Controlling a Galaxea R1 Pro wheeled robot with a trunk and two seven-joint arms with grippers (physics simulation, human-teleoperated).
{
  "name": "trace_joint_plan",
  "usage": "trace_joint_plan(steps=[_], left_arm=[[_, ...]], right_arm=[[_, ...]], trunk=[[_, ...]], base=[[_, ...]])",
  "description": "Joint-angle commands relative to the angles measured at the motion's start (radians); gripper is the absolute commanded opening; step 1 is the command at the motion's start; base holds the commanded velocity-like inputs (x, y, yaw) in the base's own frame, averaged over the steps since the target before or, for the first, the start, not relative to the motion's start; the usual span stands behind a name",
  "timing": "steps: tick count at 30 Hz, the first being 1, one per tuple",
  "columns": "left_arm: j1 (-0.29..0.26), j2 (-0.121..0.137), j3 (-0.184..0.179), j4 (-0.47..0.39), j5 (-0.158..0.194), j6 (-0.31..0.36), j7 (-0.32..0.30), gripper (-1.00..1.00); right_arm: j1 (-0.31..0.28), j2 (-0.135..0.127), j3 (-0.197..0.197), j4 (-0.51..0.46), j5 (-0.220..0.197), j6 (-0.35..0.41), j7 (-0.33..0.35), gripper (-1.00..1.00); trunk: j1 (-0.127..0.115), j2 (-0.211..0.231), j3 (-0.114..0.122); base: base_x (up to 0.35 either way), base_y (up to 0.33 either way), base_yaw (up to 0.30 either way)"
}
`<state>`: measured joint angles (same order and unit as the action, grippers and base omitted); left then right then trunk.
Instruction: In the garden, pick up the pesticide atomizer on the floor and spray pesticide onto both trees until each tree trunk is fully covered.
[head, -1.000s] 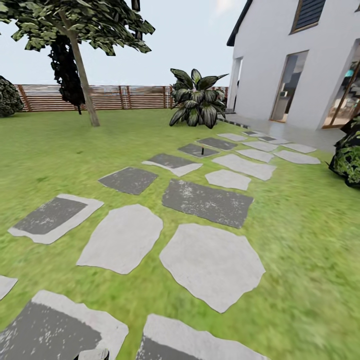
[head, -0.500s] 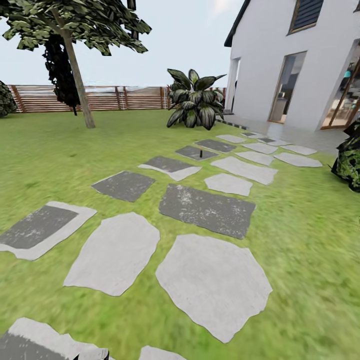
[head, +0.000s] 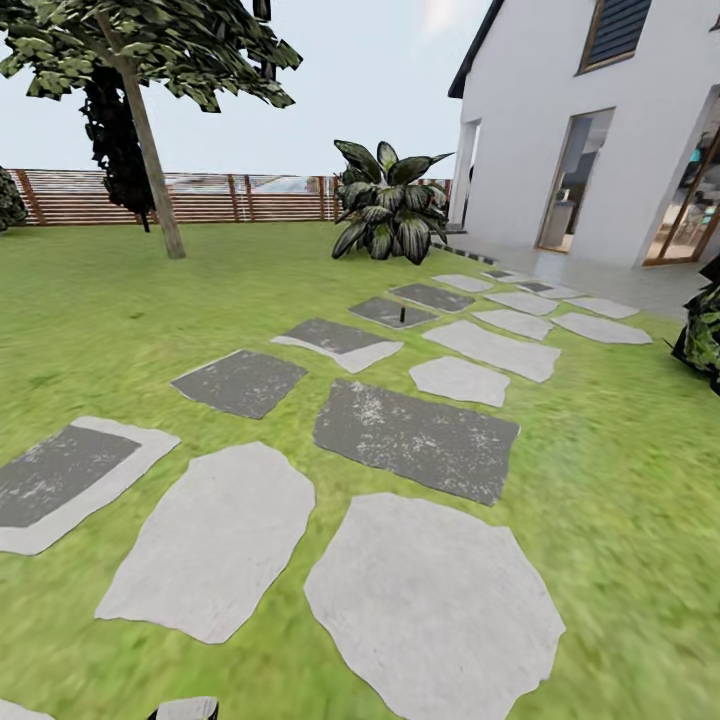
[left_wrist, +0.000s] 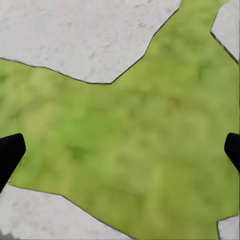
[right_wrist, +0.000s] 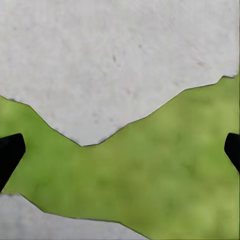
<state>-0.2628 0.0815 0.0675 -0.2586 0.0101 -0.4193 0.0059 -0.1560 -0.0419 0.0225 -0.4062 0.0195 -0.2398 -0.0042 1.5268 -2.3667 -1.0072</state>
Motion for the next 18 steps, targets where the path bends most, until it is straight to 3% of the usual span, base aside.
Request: trace_joint_plan(steps=[1, 8, 13, 18], left_arm=[[0.0, 0.0, 0.002, 0.001, 0.001, -0.003, 0.0, 1.0], [-0.001, 0.0, 0.002, 0.001, 0.001, -0.003, 0.0, 1.0], [-0.001, 0.0, 0.002, 0.001, 0.001, -0.003, 0.0, 1.0], [0.0, 0.0, 0.002, 0.001, 0.001, -0.004, 0.0, 1.0]], right_arm=[[0.0, -0.001, 0.002, 0.001, 0.002, -0.003, 0.0, 1.0], [0.0, -0.001, 0.002, 0.001, 0.002, -0.003, 0.0, 1.0], [0.0, -0.001, 0.002, 0.0, 0.002, -0.003, 0.0, 1.0], [-0.001, -0.001, 0.003, 0.0, 0.002, -0.003, 0.0, 1.0]], trunk=[[0.0, 0.0, -0.001], [0.0, 0.0, -0.001], [0.0, 0.0, -0.001], [0.0, 0.0, -0.001]], base=[[0.339, 0.0, 0.0], [0.339, 0.0, -0.012], [0.339, 0.0, -0.189], [0.339, 0.0, -0.049]])
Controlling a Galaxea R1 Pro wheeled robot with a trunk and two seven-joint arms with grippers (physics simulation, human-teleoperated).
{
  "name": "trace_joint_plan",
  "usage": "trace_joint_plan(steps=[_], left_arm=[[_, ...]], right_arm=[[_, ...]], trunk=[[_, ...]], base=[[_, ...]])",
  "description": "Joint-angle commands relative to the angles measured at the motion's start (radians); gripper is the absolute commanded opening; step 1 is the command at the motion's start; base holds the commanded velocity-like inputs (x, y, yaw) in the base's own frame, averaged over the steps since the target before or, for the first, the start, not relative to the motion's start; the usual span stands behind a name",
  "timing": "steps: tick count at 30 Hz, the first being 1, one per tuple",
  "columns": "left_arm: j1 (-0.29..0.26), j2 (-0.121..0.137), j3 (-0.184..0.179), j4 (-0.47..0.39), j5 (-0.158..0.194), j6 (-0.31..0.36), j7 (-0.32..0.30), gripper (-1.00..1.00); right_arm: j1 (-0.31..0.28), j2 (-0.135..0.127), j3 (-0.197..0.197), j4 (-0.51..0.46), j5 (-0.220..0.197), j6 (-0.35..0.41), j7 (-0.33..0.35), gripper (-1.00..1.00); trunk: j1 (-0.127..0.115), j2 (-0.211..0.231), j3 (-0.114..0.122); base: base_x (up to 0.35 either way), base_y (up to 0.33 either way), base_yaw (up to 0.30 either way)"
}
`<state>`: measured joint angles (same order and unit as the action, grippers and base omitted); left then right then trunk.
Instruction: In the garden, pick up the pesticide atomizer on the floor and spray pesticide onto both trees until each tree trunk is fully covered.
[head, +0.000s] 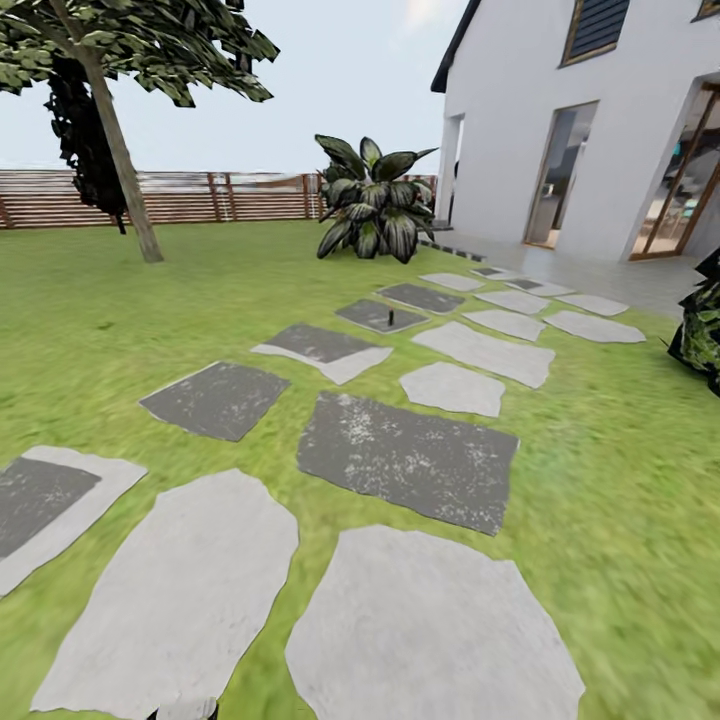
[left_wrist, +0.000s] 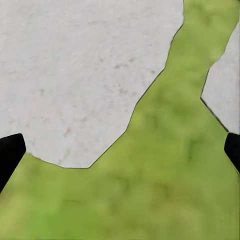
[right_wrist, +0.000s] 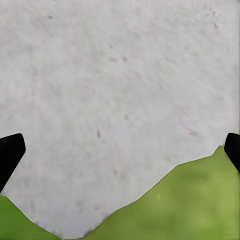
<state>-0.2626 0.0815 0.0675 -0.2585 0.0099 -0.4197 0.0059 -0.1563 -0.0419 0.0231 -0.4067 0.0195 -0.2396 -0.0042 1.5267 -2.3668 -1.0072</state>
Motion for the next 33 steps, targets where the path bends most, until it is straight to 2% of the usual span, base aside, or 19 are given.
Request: trace_joint_plan(steps=[1, 15, 33], left_arm=[[0.0, 0.0, 0.002, 0.001, 0.001, -0.003, 0.0, 1.0], [-0.001, 0.0, 0.002, 0.005, 0.002, -0.002, 0.0, 1.0], [-0.001, 0.0, 0.002, 0.005, 0.002, -0.002, -0.001, 1.0]], right_arm=[[0.0, -0.001, 0.003, 0.0, 0.002, -0.004, 0.0, 1.0], [0.0, 0.0, 0.001, 0.001, 0.002, -0.003, 0.0, 1.0], [0.0, -0.001, 0.003, 0.0, 0.002, -0.004, 0.0, 1.0]], trunk=[[0.0, 0.0, -0.001], [0.0, 0.0, -0.005], [0.0, 0.0, -0.006]], base=[[0.339, 0.0, -0.005], [0.339, 0.0, -0.068], [0.339, 0.0, -0.005]])
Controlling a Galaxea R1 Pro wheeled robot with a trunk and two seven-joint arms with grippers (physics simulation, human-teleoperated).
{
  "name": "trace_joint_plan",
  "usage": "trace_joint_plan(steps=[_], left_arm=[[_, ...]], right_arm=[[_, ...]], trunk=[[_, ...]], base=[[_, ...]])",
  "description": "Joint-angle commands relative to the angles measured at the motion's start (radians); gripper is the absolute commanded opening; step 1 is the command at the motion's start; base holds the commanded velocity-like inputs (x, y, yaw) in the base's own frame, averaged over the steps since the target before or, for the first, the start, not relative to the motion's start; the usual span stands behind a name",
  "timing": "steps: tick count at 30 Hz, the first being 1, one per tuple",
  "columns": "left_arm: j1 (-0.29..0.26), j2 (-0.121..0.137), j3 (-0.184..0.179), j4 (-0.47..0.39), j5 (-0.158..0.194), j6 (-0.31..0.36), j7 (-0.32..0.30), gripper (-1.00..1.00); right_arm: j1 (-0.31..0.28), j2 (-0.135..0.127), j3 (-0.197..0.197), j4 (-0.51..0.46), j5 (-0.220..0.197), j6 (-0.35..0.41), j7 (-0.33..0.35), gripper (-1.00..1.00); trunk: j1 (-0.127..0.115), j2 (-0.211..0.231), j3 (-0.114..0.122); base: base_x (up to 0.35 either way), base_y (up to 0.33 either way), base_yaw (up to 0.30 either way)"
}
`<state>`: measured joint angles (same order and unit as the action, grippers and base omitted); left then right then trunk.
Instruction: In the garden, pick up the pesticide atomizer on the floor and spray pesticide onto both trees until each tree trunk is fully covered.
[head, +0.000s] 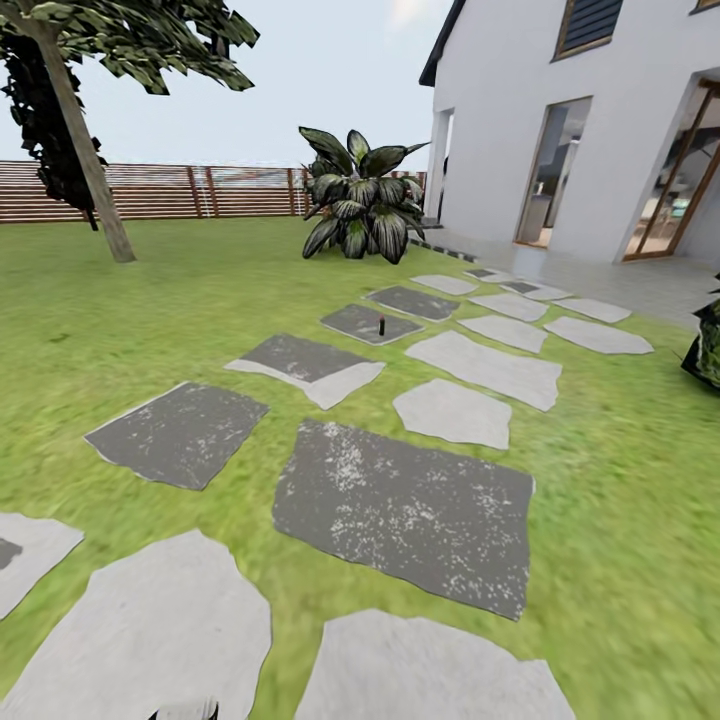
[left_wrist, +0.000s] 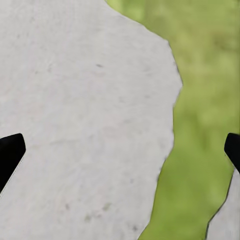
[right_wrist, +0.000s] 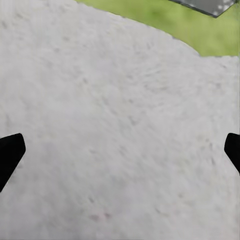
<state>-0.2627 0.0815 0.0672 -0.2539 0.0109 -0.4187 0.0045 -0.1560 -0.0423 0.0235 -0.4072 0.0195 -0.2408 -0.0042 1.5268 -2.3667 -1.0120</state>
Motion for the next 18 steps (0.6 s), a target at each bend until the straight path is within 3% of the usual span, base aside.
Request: trace_joint_plan(steps=[1, 18], left_arm=[[-0.001, 0.0, 0.002, 0.001, 0.001, -0.003, 0.0, 1.0], [0.0, 0.0, 0.002, 0.001, 0.001, -0.003, 0.0, 1.0]], right_arm=[[0.0, -0.001, 0.002, 0.001, 0.002, -0.003, 0.0, 1.0], [0.0, -0.001, 0.002, 0.002, 0.002, -0.002, 0.0, 1.0]], trunk=[[0.0, 0.0, -0.001], [0.0, 0.0, -0.001]], base=[[0.339, 0.0, 0.0], [0.339, 0.0, 0.0]])
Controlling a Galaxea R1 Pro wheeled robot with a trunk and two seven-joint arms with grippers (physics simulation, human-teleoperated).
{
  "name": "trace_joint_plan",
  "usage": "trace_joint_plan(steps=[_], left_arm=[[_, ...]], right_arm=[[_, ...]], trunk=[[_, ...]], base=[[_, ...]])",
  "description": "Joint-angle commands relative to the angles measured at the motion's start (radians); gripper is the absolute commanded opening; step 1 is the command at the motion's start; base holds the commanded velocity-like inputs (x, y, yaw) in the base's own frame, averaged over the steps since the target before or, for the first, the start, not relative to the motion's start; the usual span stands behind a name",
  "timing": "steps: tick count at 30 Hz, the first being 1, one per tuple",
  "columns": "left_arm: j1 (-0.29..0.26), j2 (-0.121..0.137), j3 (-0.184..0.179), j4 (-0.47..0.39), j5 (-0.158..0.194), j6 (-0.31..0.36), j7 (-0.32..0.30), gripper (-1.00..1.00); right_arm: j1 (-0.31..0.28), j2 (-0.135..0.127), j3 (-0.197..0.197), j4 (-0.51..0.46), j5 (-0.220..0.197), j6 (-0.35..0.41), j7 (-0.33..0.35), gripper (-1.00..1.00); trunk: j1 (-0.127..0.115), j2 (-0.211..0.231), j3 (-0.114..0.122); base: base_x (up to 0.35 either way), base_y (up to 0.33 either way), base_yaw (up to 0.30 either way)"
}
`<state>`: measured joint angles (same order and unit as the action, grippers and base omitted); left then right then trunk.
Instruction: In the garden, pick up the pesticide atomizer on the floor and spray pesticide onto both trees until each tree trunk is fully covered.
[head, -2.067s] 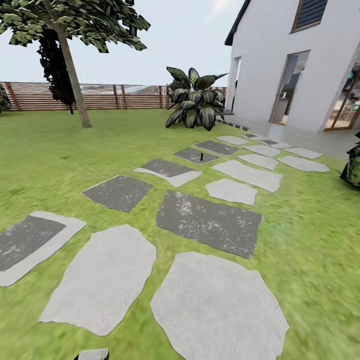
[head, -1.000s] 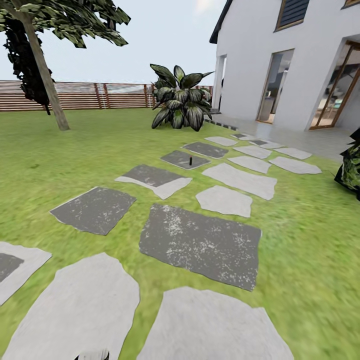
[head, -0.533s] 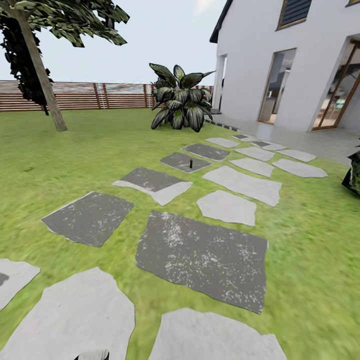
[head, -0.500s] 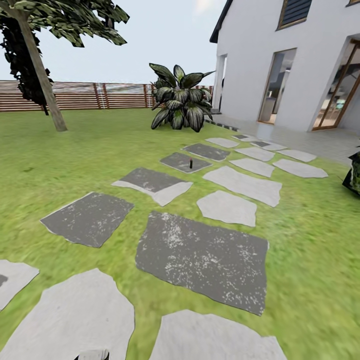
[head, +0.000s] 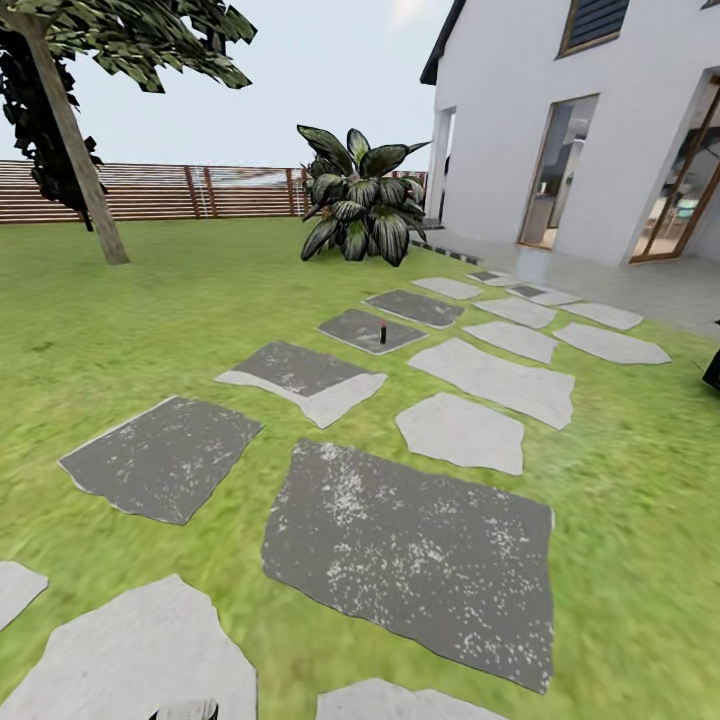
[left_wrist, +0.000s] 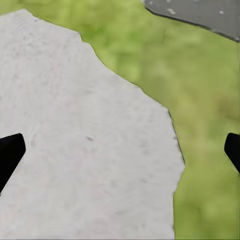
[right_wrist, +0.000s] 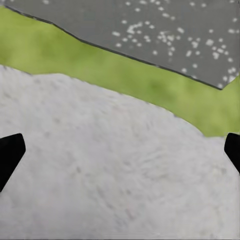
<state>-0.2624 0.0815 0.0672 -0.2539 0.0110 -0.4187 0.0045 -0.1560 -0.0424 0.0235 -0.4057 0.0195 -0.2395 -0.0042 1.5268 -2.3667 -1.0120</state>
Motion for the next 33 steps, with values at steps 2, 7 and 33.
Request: trace_joint_plan(steps=[2, 7, 33], left_arm=[[-0.001, 0.0, 0.002, 0.001, 0.001, -0.003, 0.0, 1.0], [-0.001, 0.0, 0.002, 0.0, 0.001, -0.004, 0.0, 1.0], [0.0, 0.001, 0.002, -0.005, 0.0, -0.005, 0.0, 1.0]], right_arm=[[0.0, -0.001, 0.002, 0.001, 0.002, -0.003, 0.0, 1.0], [0.0, -0.001, 0.003, 0.001, 0.002, -0.003, 0.0, 1.0], [0.0, 0.0, 0.004, 0.001, 0.002, -0.003, 0.0, 1.0]], trunk=[[0.0, 0.0, -0.001], [0.0, 0.0, -0.001], [0.0, 0.0, -0.001]], base=[[0.34, 0.0, 0.0], [0.34, 0.0, 0.0], [0.339, 0.0, 0.0]])
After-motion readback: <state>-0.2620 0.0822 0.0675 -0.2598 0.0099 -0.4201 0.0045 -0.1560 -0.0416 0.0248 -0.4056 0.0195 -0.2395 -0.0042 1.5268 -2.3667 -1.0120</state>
